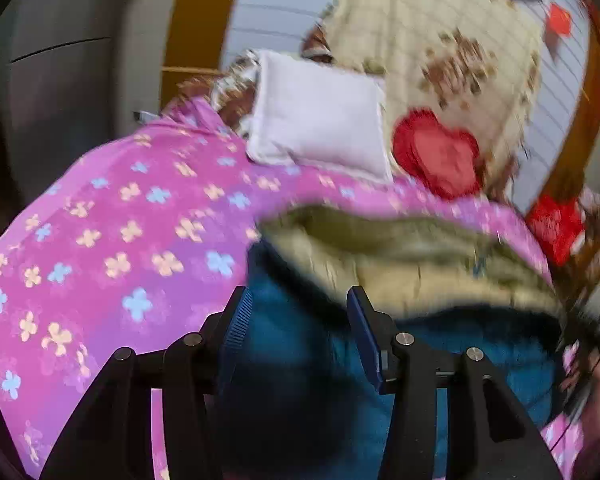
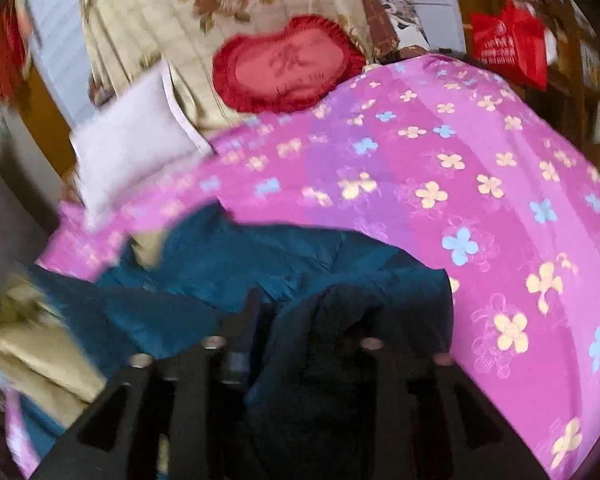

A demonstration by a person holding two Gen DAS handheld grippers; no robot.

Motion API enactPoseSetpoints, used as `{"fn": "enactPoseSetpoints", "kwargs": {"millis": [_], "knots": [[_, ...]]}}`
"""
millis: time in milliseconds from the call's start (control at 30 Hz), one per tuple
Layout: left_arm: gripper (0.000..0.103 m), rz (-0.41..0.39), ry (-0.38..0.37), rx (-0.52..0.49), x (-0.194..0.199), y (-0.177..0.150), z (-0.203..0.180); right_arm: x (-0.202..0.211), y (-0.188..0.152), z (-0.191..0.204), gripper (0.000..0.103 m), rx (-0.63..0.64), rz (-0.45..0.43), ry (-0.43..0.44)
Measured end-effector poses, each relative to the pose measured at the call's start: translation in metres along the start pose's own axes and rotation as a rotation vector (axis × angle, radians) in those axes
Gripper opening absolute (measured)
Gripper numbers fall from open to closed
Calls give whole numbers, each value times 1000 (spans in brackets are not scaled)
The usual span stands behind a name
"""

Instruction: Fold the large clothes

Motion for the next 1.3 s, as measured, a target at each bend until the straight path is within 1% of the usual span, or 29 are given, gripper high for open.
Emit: {"fn": "enactPoseSetpoints", "kwargs": {"millis": [33, 67, 100, 167, 233, 300, 367, 433, 500, 533, 567, 600, 633, 667, 700, 767, 867, 933, 1000, 1033, 1167, 1300], "knots": [[31, 13, 0, -5, -3, -6, -1, 13, 8, 3, 70, -36, -37, 42], [31, 29, 3, -7, -7, -13, -3, 25, 15, 8, 82, -53, -64, 77], [31, 40, 4, -2, -11, -18, -4, 36, 20, 12, 85, -55, -82, 97], [31, 71, 3, 6, -22, -30, -9, 60, 26, 24, 85, -13, -109, 109], [31, 78, 11, 1, -27, -36, -14, 81, 31, 35, 86, 37, -145, 114], [31, 77, 24, -12, -33, -39, -19, 104, 33, 45, 93, 81, -200, 118], [31, 78, 42, -26, -37, -41, -23, 120, 33, 58, 95, 127, -239, 134], [31, 73, 59, -40, -42, -40, -25, 127, 29, 75, 95, 187, -247, 163], [31, 74, 78, -59, -48, -40, -28, 124, 18, 96, 95, 261, -217, 206], [31, 77, 84, -64, -52, -40, -29, 118, 7, 109, 95, 312, -180, 233], [31, 84, 103, -71, -58, -41, -29, 107, -7, 121, 95, 361, -124, 258], [31, 87, 114, -74, -62, -41, -29, 95, -19, 127, 95, 396, -72, 259], [31, 90, 127, -77, -66, -41, -29, 83, -29, 130, 95, 424, -32, 241], [31, 92, 139, -81, -70, -41, -28, 67, -38, 132, 94, 457, 3, 194], [31, 94, 151, -85, -74, -41, -27, 49, -45, 131, 93, 482, 21, 142], [31, 97, 163, -86, -81, -41, -26, 21, -49, 132, 92, 479, 41, 108], [31, 99, 171, -98, -90, -41, -25, -18, -45, 129, 92, 421, 60, 59], [32, 92, 167, -99, -95, -39, -25, -37, -44, 129, 92, 387, 76, 48], [32, 89, 156, -88, -100, -37, -23, -58, -48, 129, 92, 367, 114, 36], [33, 89, 151, -82, -102, -36, -23, -67, -48, 129, 92, 362, 116, 31], [33, 95, 152, -79, -104, -36, -21, -81, -53, 124, 93, 369, 104, 5], [33, 105, 160, -117, -101, -37, -24, -72, -52, 124, 93, 365, 126, 3]]}}
Point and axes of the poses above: each gripper's, at about its wrist camera, not at the fingertips, and x roughly against the way its jaws point, z to its left, y to its top, the point moved 9 cm from there along -x, roughly the way its jaws point, and after that the axes turned 10 degrees about -z, right-handed, at the moved point
